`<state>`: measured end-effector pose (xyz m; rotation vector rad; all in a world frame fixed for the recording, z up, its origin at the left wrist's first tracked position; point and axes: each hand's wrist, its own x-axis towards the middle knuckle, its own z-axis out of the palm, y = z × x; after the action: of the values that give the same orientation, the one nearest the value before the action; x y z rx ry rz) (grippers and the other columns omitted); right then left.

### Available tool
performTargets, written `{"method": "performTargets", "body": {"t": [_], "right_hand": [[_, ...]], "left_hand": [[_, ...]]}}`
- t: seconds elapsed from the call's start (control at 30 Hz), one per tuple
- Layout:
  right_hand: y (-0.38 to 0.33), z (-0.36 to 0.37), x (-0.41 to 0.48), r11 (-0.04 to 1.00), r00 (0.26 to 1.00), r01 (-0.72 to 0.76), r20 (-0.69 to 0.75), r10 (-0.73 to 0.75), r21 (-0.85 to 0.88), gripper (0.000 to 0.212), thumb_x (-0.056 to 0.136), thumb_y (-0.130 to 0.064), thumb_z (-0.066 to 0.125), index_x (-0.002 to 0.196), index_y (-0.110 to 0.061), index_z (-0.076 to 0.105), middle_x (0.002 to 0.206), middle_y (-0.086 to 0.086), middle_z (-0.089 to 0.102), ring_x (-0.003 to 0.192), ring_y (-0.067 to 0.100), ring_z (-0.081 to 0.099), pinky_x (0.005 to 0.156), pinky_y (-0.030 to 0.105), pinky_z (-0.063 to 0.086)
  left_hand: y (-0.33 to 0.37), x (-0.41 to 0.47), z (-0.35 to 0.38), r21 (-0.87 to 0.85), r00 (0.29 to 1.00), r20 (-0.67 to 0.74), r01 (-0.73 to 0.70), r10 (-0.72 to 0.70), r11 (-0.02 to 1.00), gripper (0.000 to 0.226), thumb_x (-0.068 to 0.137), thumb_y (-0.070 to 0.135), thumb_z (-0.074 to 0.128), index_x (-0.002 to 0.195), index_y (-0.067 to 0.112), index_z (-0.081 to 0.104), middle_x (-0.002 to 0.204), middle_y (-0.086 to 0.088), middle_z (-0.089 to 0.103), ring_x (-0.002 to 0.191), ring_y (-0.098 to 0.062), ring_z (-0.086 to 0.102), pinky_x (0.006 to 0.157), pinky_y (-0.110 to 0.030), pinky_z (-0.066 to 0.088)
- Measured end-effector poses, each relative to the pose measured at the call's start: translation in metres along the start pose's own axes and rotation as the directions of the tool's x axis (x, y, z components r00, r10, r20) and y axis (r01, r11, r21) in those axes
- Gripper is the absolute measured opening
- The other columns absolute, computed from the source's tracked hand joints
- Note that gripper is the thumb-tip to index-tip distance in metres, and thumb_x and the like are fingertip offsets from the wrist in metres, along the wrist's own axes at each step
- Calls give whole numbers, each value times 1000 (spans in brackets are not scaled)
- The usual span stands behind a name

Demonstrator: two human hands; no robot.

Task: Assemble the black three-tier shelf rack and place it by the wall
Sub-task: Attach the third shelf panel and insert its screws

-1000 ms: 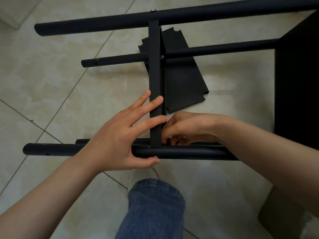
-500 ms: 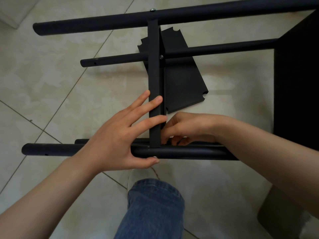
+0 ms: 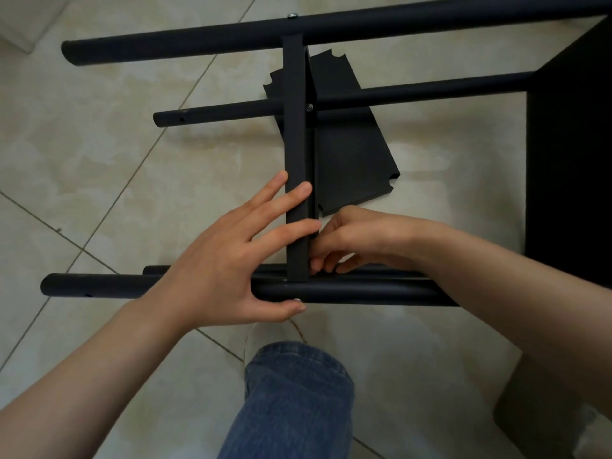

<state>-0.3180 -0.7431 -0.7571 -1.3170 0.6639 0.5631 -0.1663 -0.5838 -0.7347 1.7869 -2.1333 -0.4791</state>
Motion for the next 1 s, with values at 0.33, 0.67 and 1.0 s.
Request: {"method": "performTargets", "body": {"t": [0.33,0.67,1.0], "right_hand": [[0,4,-1,1000,1000,-10,5,10,-9,32,95,-36,59,86,-10,74,82,0,74,82,16,64,83,31,52],[0,3,-1,1000,999,-6,52,5,18,19,92,-20,65,78,-12,73,75,-1,72,74,11,62,77,26,49],[2,1,-1,998,994,3,111,-10,63,10,92,-12,66,88,-9,75,78,0,71,74,9,64,70,20,50]], "left_hand": [[2,0,-1,7,1000,2,6,-6,1000,80,79,58,71,146,18,50,166,-7,25,157,-29,13,114,-44,37],[1,0,-1,7,1000,1,8,-8,1000,80,79,57,71,145,18,51,167,-6,24,157,-28,12,114,-45,37],[1,1,0,10,1000,0,4,-4,1000,76,79,59,70,141,17,54,167,-6,25,157,-27,13,113,-43,39]]}}
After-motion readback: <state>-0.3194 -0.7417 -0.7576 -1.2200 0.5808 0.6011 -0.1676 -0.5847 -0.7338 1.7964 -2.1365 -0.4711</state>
